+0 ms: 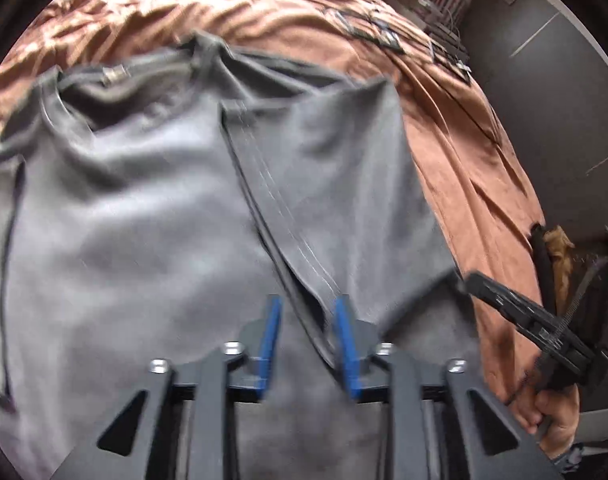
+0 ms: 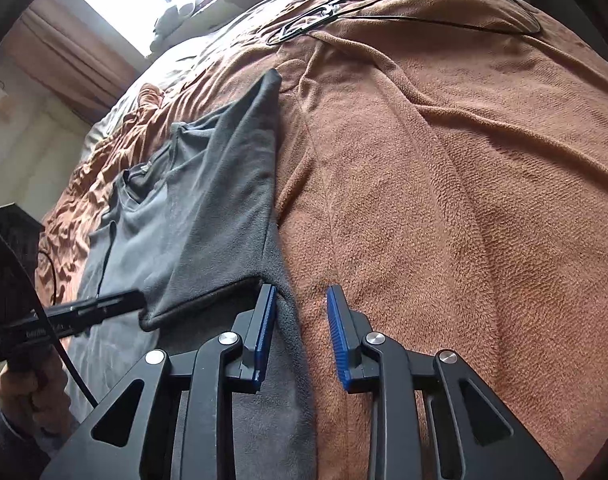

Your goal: Fold small clothes

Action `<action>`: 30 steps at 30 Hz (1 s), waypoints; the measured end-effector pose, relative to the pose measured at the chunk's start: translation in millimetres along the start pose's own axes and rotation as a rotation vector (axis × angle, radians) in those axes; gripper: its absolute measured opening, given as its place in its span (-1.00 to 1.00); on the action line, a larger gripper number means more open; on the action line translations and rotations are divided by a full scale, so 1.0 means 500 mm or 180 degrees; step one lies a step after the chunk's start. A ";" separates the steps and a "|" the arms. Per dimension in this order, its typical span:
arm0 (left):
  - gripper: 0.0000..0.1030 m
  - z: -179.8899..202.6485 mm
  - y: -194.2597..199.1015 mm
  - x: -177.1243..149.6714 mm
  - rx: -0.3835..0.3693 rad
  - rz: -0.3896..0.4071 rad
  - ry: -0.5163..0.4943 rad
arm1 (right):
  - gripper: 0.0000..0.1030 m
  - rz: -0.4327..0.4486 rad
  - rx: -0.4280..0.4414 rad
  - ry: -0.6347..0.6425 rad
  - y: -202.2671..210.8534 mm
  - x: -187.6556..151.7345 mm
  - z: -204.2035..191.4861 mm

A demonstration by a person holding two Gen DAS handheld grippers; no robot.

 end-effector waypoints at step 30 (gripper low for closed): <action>-0.87 -0.111 -0.116 0.225 0.0675 0.0496 -0.0304 | -0.70 0.0019 0.0170 -0.0117 -0.074 0.013 -0.011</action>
Point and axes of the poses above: each gripper's, at about its wrist camera, not at the fingertips, and y roughly against the way its jaws point, z to its right, x to its top, the point moved 10 cm from there along -y, roughly the way its jaws point, and after that the axes turned 7 degrees about z, right-handed, at the moved point
